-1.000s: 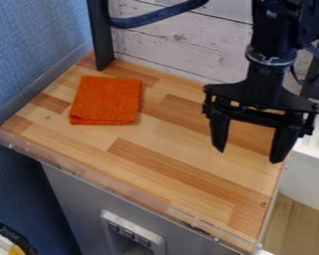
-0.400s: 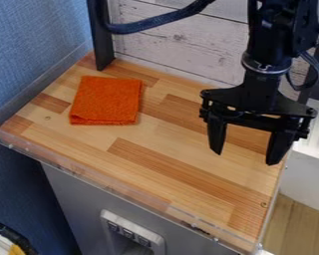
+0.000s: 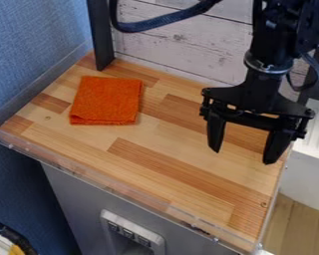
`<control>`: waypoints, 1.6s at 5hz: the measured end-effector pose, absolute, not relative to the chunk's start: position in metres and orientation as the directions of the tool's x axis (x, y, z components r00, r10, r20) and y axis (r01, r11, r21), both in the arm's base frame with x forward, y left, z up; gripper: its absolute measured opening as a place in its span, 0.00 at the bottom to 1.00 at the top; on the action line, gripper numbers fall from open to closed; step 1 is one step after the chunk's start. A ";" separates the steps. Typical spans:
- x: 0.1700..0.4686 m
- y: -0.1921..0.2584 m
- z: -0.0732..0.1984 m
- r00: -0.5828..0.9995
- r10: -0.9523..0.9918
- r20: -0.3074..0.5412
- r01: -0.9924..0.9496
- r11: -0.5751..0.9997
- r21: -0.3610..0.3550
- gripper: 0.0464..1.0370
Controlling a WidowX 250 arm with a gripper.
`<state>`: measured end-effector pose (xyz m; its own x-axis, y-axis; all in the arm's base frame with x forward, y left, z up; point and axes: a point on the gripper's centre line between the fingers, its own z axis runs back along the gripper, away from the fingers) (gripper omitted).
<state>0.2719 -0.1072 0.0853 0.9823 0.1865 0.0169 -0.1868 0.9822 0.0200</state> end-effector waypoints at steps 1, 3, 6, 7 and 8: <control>0.271 -0.106 0.085 0.982 0.187 0.010 -0.187 0.982 0.024 0.96; 0.260 -0.107 0.081 0.981 0.192 -0.024 -0.192 0.981 0.016 0.96; 0.251 -0.105 0.083 0.979 0.203 -0.010 -0.203 0.979 -0.004 0.96; 0.250 -0.105 0.083 0.979 0.202 -0.003 -0.202 0.979 -0.011 0.96; 0.252 -0.106 0.082 0.980 0.201 0.008 -0.201 0.979 -0.018 0.96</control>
